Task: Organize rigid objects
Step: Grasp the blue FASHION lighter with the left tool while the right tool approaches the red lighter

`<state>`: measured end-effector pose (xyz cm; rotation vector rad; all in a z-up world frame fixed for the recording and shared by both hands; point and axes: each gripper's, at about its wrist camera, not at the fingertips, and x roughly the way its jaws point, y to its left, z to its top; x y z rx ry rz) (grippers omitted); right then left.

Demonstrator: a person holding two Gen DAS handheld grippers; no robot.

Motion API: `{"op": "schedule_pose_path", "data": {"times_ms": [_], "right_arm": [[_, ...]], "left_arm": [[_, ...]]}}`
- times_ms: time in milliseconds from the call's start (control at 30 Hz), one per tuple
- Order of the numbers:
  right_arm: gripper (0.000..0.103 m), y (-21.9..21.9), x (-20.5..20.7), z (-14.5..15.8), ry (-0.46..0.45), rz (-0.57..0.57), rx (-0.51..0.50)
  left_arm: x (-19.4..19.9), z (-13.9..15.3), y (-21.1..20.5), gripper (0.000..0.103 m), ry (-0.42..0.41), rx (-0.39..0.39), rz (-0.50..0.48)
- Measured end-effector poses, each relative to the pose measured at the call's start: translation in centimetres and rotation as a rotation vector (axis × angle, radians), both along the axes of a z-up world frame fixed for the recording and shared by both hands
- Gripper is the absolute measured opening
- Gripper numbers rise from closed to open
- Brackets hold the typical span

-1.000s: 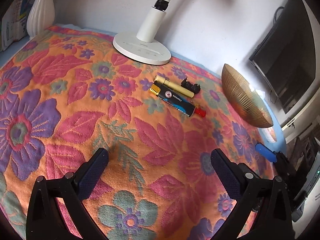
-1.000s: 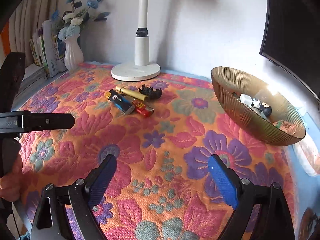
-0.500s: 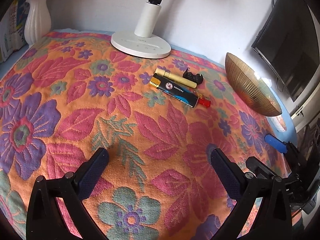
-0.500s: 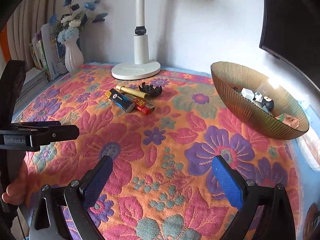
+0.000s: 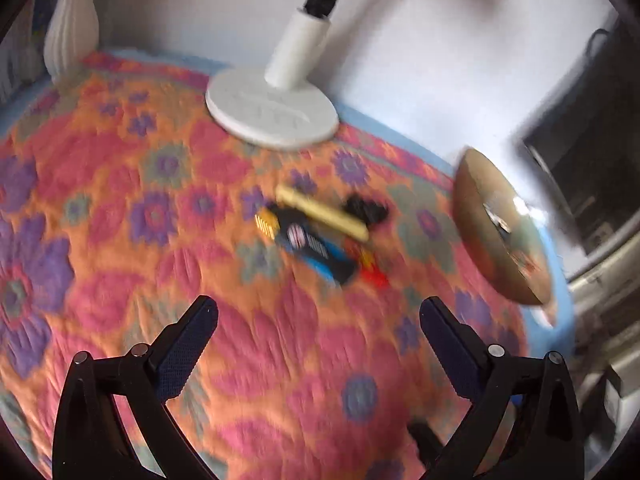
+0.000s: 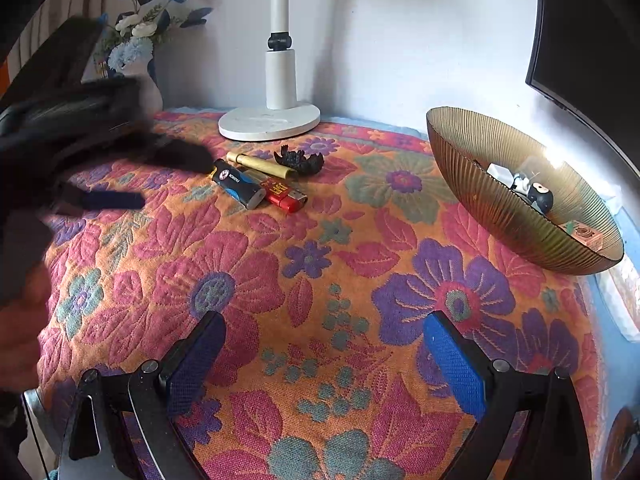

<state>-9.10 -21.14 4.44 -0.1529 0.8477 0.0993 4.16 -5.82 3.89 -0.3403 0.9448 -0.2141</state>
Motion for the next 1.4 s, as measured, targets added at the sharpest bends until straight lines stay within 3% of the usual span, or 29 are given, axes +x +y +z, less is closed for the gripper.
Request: {"op": "schedule_pose_path", "data": {"times_ms": [67, 167, 200, 333, 367, 467, 500, 533, 600, 733, 1000, 1133, 1233, 1333, 1400], "right_arm": [[0.099, -0.1, 0.3, 0.1, 0.044, 0.022, 0.029], [0.098, 0.0, 1.4, 0.6, 0.148, 0.058, 0.047], [0.098, 0.3, 1.7, 1.3, 0.135, 0.073, 0.019], [0.098, 1.0, 3.8, 3.0, 0.113, 0.129, -0.079], [0.098, 1.2, 4.4, 3.0, 0.110, 0.136, -0.096], [0.095, 1.6, 6.7, 2.6, 0.125, 0.151, -0.102], [0.085, 1.6, 7.6, 2.4, 0.133, 0.156, -0.083], [0.076, 1.6, 8.2, 2.1, 0.143, 0.164, -0.062], [0.073, 1.4, 9.9, 1.5, 0.173, 0.176, 0.008], [0.072, 1.7, 12.1, 0.5, 0.177, 0.204, 0.078], [0.072, 3.4, 14.6, -1.3, 0.185, 0.226, 0.078], [0.055, 4.3, 14.4, -1.5, 0.154, 0.229, 0.033], [0.034, 3.9, 14.0, -1.2, 0.146, 0.244, 0.064], [0.026, 3.3, 12.4, -0.6, 0.147, 0.244, 0.089], [0.025, 2.7, 10.4, -0.3, 0.135, 0.226, 0.057]], "left_arm": [[1.9, -0.6, -0.6, 0.096, 0.021, 0.061, 0.045], [4.3, -2.5, -1.1, 0.086, 0.101, 0.068, 0.071], [4.3, -2.3, -1.6, 0.086, 0.057, 0.107, 0.082], [4.4, -2.6, -3.2, 0.084, 0.022, 0.237, 0.049], [4.1, -2.5, -3.1, 0.077, 0.014, 0.233, 0.033], [3.5, -2.1, -1.9, 0.042, 0.025, 0.235, -0.006], [3.3, -2.1, -1.4, 0.037, 0.027, 0.240, -0.031], [3.0, -2.0, -0.9, 0.037, 0.028, 0.235, -0.072], [2.6, -1.9, -0.1, 0.037, 0.033, 0.251, -0.149], [0.8, -1.6, 0.5, 0.037, 0.012, 0.358, -0.252], [1.4, -1.8, 0.7, 0.044, -0.017, 0.326, -0.246], [1.7, -2.0, 0.2, 0.044, -0.043, 0.354, -0.231], [1.0, -2.0, -0.9, 0.020, -0.073, 0.395, -0.278], [-0.9, -1.8, -1.4, 0.020, -0.086, 0.422, -0.326], [-2.5, -1.8, -1.1, 0.020, -0.086, 0.383, -0.366]]}}
